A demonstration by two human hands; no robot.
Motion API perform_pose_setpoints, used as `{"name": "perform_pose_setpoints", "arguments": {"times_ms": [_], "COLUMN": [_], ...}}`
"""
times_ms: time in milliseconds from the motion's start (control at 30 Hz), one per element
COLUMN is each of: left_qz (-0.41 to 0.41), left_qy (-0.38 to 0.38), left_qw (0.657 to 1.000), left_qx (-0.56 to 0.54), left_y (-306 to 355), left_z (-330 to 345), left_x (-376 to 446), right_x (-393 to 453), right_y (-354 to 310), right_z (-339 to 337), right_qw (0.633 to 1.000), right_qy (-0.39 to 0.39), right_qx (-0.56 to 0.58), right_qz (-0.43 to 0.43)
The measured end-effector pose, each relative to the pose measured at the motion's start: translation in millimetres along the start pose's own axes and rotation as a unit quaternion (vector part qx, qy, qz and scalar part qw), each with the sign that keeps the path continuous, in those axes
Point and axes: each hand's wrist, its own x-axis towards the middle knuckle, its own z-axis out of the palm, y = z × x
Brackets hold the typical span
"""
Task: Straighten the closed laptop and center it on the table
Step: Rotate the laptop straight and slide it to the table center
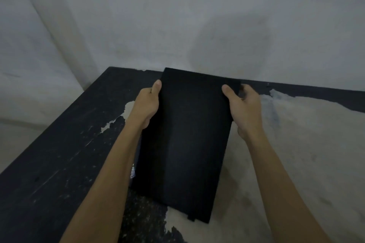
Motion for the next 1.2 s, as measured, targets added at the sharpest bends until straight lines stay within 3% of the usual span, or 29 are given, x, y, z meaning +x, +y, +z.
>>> {"name": "perform_pose_setpoints", "arguments": {"times_ms": [100,300,533,833,1000,1200], "left_qz": [-0.012,-0.066,-0.063,-0.011,0.008,-0.006], "left_qy": [0.030,0.045,-0.033,-0.041,-0.146,-0.264], "left_qw": [0.998,0.986,0.981,0.990,0.989,0.961], "left_qx": [-0.054,-0.149,-0.182,-0.137,-0.023,0.082], "left_y": [5,13,10,14,20,30], "left_z": [-2,-2,10,0,-24,-22], "left_x": [0,-1,-4,-11,-13,-23], "right_x": [-6,-6,4,9,7,2], "right_y": [-3,-8,-4,-2,-7,-10], "right_z": [7,5,-15,-41,-50,-51], "right_qw": [0.998,0.996,0.995,0.978,0.960,0.943], "right_qy": [-0.052,-0.090,-0.071,-0.186,-0.263,-0.311], "right_qx": [0.041,-0.006,-0.071,-0.092,-0.091,-0.106], "right_qz": [0.001,-0.024,0.006,0.013,0.036,0.048]}}
